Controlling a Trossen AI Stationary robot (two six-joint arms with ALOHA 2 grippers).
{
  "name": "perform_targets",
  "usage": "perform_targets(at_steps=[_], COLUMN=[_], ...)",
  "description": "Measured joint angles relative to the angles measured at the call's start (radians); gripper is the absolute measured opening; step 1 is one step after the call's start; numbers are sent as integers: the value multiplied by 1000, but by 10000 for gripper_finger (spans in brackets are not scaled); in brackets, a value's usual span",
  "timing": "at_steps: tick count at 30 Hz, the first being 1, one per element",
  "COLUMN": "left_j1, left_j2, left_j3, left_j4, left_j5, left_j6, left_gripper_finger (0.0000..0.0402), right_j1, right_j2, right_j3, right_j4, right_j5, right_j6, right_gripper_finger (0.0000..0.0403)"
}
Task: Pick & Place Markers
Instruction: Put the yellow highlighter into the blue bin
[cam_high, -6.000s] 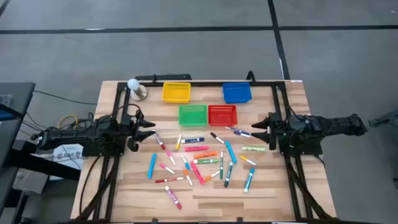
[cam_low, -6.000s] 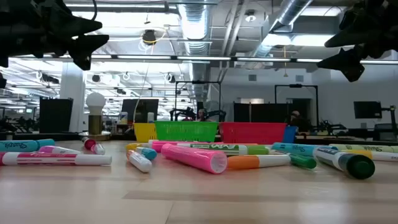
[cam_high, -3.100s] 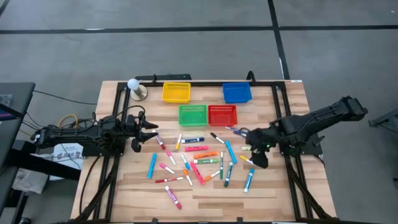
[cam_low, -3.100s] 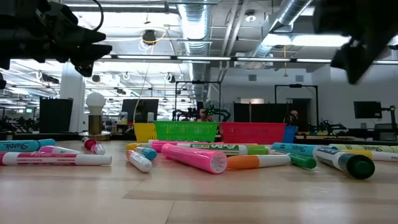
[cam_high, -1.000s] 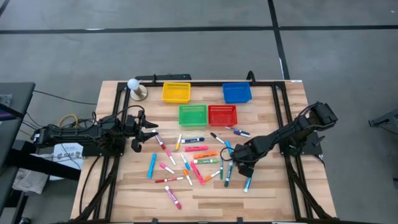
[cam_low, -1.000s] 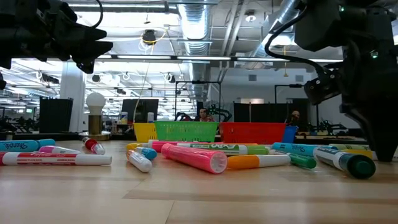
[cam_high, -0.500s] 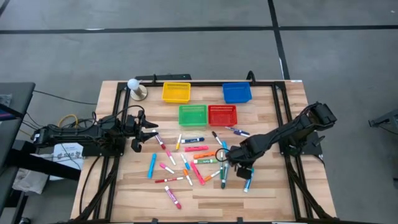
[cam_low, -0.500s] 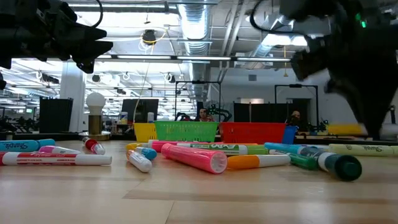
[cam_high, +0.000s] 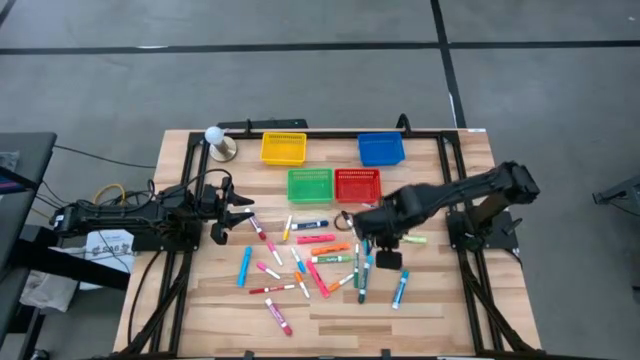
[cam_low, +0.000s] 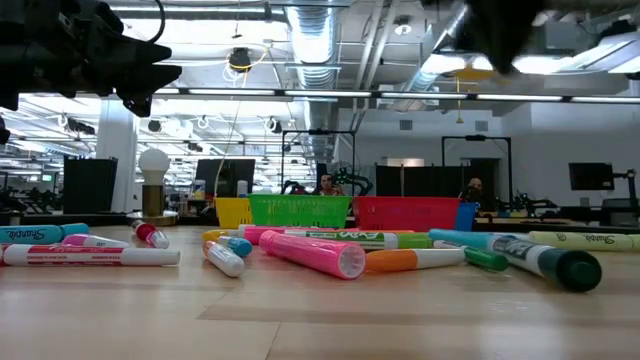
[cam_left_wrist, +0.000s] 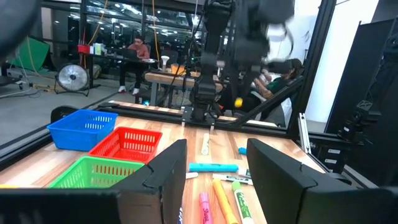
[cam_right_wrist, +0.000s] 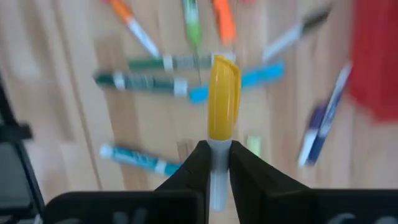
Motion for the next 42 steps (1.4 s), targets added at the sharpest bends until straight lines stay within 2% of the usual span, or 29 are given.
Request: perform_targets(at_steps=[7, 9, 16, 18, 22, 24, 26, 34, 37, 42], left_j1=[0, 0, 0, 0, 0, 0, 0, 0, 0, 0], left_j2=[0, 0, 0, 0, 0, 0, 0, 0, 0, 0], left_j3=[0, 0, 0, 0, 0, 0, 0, 0, 0, 0], left_j4=[7, 10, 14, 14, 14, 17, 21, 28, 30, 36], left_j5=[0, 0, 0, 0, 0, 0, 0, 0, 0, 0], left_j6=[0, 0, 0, 0, 0, 0, 0, 0, 0, 0], left_gripper_finger=[167, 167, 167, 167, 167, 167, 167, 167, 167, 167], right_j1=[-77, -99, -160, -168, -177, -183, -189, -269, -335, -491], right_j2=[0, -1, -1, 5, 7, 7, 7, 7, 5, 9], right_j3=[183, 211, 224, 224, 224, 224, 224, 224, 224, 224], right_j4=[139, 211, 476, 509, 504, 492, 457, 152, 120, 123], right_j5=[-17, -69, -360, -391, -391, -368, -302, 119, 242, 291], right_j6=[-162, -205, -260, -259, -250, -223, -198, -223, -302, -551], right_gripper_finger=[34, 32, 39, 36, 29, 29, 34, 36, 34, 44])
